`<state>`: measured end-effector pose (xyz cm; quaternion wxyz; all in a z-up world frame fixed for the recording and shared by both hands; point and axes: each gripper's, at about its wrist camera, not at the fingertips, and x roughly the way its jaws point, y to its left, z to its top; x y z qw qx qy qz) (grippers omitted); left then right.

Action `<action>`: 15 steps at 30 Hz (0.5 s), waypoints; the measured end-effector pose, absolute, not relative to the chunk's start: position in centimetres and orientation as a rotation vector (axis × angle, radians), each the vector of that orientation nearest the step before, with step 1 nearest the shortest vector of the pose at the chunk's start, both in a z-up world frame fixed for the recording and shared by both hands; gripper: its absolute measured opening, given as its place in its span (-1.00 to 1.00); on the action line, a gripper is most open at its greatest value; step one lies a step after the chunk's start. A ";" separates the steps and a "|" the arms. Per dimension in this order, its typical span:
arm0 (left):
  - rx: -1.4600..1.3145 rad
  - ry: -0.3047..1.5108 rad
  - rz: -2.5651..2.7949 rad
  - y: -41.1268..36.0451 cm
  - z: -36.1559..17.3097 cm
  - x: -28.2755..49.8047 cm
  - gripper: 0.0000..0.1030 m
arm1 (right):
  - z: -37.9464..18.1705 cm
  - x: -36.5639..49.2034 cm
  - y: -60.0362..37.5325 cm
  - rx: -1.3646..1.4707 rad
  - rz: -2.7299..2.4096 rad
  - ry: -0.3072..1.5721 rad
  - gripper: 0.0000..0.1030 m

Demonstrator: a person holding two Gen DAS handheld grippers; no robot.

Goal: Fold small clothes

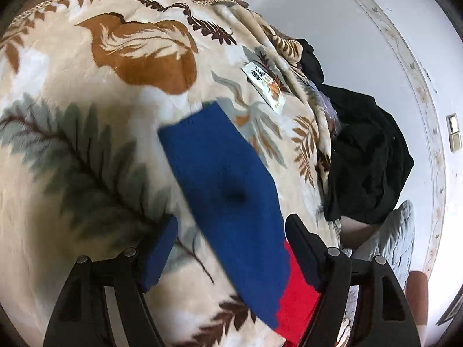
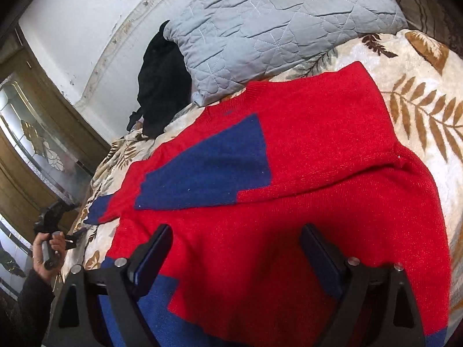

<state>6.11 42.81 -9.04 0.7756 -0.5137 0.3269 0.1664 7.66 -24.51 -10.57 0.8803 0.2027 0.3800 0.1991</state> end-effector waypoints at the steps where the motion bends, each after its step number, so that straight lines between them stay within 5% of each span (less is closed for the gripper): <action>1: -1.113 0.698 0.355 42.9 -9.1 6.2 0.49 | -10.5 7.7 -24.5 0.425 0.416 0.792 0.79; 7: -1.121 0.688 0.341 44.2 -10.1 6.4 0.43 | -10.5 7.8 -24.5 0.434 0.423 0.789 0.79; 10: -1.172 0.682 0.331 45.2 -10.4 6.7 0.00 | -10.5 7.7 -24.6 0.441 0.427 0.787 0.79; 15: -1.175 0.702 0.377 45.6 -11.4 7.2 -0.28 | -10.6 7.7 -24.7 0.449 0.432 0.784 0.79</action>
